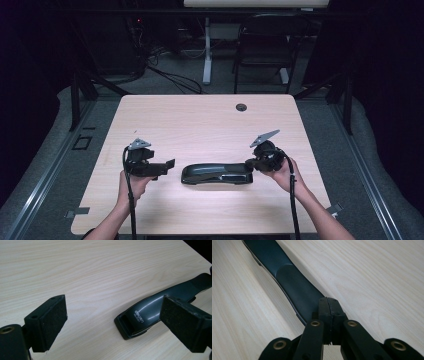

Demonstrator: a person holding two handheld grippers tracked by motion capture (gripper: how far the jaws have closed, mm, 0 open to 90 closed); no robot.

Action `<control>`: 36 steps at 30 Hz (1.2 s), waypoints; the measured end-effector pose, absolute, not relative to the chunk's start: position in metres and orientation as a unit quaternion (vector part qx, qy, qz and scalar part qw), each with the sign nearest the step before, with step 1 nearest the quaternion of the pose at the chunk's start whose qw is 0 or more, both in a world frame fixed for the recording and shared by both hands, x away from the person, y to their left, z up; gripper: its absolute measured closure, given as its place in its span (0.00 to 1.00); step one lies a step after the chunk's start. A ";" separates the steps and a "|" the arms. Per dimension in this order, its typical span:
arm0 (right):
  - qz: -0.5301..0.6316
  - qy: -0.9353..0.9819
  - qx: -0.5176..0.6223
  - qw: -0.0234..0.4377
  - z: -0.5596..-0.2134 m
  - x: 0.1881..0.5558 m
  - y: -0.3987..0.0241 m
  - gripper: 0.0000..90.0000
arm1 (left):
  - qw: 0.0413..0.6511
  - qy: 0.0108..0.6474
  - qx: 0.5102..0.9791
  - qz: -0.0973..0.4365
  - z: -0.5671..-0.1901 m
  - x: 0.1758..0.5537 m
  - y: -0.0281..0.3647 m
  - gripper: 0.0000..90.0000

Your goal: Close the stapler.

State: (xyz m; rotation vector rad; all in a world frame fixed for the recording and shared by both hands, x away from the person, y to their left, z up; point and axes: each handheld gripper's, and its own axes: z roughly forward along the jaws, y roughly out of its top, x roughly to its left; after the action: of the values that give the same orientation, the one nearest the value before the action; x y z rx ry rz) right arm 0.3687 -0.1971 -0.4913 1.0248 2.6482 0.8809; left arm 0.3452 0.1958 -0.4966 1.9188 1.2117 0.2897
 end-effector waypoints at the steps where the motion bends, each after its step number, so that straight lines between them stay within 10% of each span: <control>1: 0.301 0.886 0.342 0.085 -0.488 0.368 -0.198 0.99 | 0.415 0.483 0.762 0.115 -0.497 0.345 0.196 0.09; 11: 0.329 0.875 0.334 0.117 -0.470 0.363 -0.198 0.88 | 0.415 0.478 0.766 0.112 -0.498 0.346 0.193 0.09; 27: 0.359 0.843 0.368 0.157 -0.444 0.353 -0.226 0.22 | 0.415 0.482 0.763 0.111 -0.498 0.346 0.196 0.08; 36: 0.366 0.827 0.393 0.168 -0.438 0.347 -0.248 0.13 | 0.414 0.482 0.764 0.111 -0.498 0.347 0.196 0.08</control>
State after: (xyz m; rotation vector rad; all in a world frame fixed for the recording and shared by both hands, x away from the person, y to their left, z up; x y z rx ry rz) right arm 0.3472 -0.2483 -0.4383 1.1191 2.3507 1.0402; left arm 0.3465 0.1959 -0.4983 1.9202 1.2123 0.2781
